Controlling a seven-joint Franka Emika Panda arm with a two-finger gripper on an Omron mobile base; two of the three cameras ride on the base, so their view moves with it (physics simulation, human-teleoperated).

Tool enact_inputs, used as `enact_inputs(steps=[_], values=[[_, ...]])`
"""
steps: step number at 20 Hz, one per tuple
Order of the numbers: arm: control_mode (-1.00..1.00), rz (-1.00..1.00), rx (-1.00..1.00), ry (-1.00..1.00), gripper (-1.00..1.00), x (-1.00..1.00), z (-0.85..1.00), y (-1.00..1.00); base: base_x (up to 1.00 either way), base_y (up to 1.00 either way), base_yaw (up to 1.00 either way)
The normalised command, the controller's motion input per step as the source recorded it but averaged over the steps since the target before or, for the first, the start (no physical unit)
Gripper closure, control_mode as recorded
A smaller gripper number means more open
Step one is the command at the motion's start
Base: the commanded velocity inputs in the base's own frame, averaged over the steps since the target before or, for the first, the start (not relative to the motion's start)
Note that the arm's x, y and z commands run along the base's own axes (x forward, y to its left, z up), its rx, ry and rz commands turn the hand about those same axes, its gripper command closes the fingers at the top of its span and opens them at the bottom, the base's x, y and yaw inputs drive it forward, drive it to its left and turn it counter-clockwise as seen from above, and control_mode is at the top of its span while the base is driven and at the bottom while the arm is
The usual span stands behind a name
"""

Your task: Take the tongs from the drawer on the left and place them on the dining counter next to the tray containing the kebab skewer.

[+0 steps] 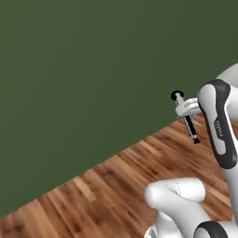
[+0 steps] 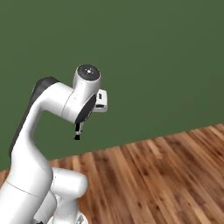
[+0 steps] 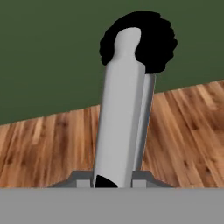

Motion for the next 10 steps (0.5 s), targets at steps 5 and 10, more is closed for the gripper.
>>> enact_inputs(steps=[5, 10], values=[[1.00, 0.00, 0.00, 0.00, 1.00, 0.00, 0.00, 0.00, 0.97, -0.25, -0.67], [1.00, 0.00, 0.00, 0.00, 1.00, 0.00, 0.00, 0.00, 0.82, -0.45, -0.71]])
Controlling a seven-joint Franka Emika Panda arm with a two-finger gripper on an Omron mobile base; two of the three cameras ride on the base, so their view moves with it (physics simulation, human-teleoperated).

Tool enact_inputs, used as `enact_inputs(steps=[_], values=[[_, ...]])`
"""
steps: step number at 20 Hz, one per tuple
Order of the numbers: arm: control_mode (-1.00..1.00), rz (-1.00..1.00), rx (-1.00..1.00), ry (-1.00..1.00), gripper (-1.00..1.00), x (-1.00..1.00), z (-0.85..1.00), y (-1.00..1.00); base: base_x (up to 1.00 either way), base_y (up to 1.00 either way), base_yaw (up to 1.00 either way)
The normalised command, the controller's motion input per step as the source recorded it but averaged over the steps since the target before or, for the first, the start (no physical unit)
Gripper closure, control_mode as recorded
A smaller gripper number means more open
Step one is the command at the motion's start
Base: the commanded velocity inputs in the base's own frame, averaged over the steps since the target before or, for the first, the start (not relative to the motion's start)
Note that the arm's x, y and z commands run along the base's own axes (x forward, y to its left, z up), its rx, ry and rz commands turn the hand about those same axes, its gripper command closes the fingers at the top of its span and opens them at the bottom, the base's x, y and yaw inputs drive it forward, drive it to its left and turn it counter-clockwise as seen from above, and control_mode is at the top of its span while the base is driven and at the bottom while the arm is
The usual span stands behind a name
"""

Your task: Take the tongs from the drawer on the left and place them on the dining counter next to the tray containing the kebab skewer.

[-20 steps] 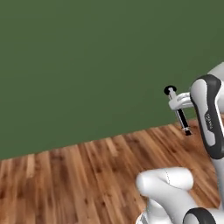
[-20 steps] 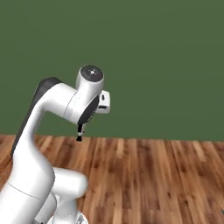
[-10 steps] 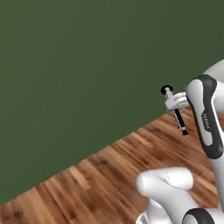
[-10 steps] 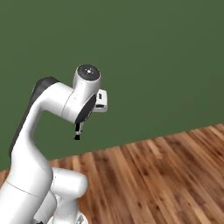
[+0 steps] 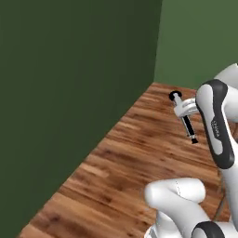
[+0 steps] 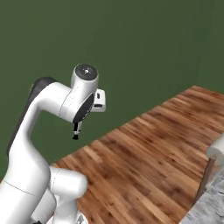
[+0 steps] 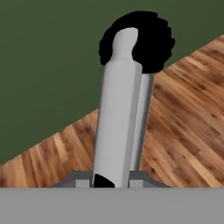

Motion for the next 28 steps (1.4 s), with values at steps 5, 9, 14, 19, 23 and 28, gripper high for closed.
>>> enact_inputs(steps=[5, 9, 14, 19, 23, 28], values=[[1.00, 0.00, 0.00, 0.00, 1.00, 0.00, 0.00, 0.00, 0.59, -0.38, -0.80], [1.00, 0.00, 0.00, 0.00, 1.00, 0.00, 0.00, 0.00, 0.65, 0.00, -0.84], [1.00, 0.00, 0.00, 0.00, 1.00, 0.00, 0.00, 0.00, 0.82, 0.71, -0.67], [1.00, 0.00, 0.00, 0.00, 1.00, 0.00, 0.00, 0.00, 0.91, 1.00, -0.50], [1.00, 0.00, 0.00, 0.00, 1.00, 0.00, 0.00, 0.00, 0.83, 1.00, -0.49], [1.00, 0.00, 0.00, 0.00, 1.00, 0.00, 0.00, 0.00, 0.84, 1.00, -0.58]])
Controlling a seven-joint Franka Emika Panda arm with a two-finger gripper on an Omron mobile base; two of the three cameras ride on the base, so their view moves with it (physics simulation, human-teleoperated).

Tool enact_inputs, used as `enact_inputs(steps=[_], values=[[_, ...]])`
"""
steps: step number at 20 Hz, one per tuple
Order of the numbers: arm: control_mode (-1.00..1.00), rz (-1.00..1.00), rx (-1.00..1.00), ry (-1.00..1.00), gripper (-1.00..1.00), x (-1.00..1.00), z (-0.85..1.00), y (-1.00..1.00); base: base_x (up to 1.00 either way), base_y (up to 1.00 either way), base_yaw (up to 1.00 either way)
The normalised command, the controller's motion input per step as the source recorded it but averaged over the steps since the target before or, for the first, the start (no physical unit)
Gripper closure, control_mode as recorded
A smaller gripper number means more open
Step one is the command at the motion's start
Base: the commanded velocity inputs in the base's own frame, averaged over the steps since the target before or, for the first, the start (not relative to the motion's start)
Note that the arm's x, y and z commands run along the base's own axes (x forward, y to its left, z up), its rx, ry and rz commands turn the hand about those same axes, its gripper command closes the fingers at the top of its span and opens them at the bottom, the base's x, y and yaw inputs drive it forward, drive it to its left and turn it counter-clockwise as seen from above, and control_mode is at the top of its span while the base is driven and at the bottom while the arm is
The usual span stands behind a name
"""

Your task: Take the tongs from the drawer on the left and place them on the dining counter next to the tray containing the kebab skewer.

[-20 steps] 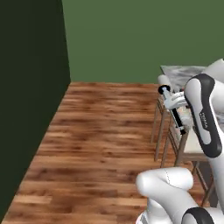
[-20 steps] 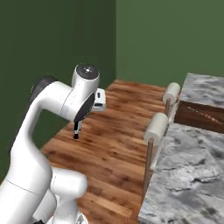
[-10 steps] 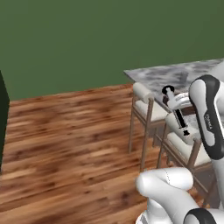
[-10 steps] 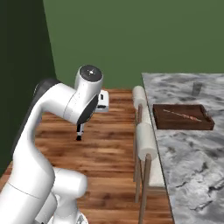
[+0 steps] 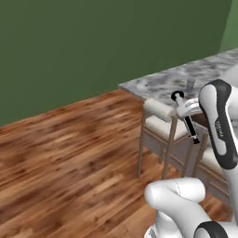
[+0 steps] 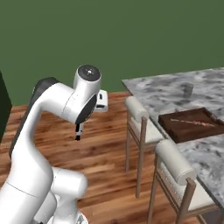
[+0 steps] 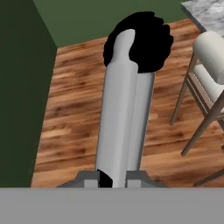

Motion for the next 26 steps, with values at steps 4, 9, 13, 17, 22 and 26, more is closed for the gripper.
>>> enact_inputs(steps=[4, 9, 13, 17, 22, 26], values=[[1.00, 0.00, 0.00, 0.00, 1.00, 0.00, 0.00, 0.00, 0.79, 1.00, -0.65], [1.00, 0.00, 0.00, 0.00, 1.00, 0.00, 0.00, 0.00, 0.75, 0.96, -0.73], [1.00, 0.00, 0.00, 0.00, 1.00, 0.00, 0.00, 0.00, 0.67, 0.92, -0.77], [1.00, 0.00, 0.00, 0.00, 1.00, 0.00, 0.00, 0.00, 0.59, 0.94, -0.74], [1.00, 0.00, 0.00, 0.00, 1.00, 0.00, 0.00, 0.00, 0.49, 0.52, -0.71], [1.00, 0.00, 0.00, 0.00, 1.00, 0.00, 0.00, 0.00, 0.46, 0.13, -0.54]])
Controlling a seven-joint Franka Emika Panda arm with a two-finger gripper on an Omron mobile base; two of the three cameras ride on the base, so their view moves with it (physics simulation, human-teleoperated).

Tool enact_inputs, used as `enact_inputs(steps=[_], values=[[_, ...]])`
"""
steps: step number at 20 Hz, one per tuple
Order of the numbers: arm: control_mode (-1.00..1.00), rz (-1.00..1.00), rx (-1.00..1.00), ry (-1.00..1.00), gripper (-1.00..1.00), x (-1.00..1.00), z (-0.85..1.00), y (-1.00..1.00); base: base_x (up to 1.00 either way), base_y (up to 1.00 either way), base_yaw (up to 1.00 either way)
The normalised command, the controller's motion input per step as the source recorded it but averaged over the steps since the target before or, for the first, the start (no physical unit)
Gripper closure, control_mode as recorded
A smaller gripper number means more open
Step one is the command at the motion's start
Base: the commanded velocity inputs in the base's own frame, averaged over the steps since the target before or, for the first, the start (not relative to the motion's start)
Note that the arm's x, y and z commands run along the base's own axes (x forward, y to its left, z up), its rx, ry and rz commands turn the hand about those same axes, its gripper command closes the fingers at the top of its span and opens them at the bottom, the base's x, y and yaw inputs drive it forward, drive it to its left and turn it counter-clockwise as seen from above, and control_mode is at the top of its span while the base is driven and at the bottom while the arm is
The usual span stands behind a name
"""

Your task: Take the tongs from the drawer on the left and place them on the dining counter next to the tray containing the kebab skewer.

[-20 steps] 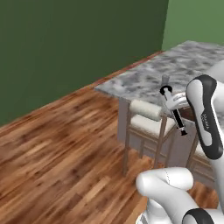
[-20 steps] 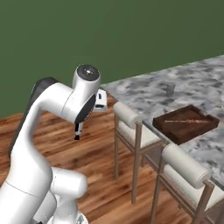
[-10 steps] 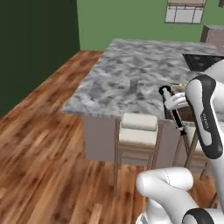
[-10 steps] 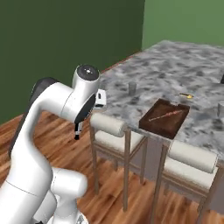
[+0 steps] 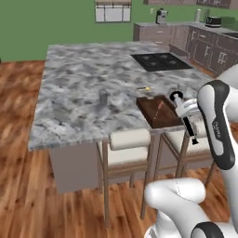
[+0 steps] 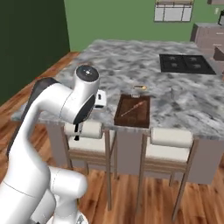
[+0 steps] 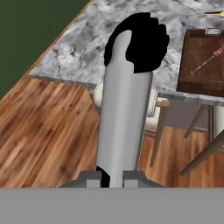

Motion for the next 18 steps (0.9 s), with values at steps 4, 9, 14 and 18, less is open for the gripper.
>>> enact_inputs(steps=[4, 9, 14, 18], values=[[1.00, 0.00, 0.00, 0.00, 1.00, 0.00, 0.00, 0.00, 0.30, 0.02, -0.41], [1.00, 0.00, 0.00, 0.00, 1.00, 0.00, 0.00, 0.00, 0.09, 0.06, -0.11], [1.00, 0.00, 0.00, 0.00, 1.00, 0.00, 0.00, 0.00, 0.62, 0.90, -0.22], [1.00, 0.00, 0.00, 0.00, 1.00, 0.00, 0.00, 0.00, 0.59, 0.96, -0.22]])
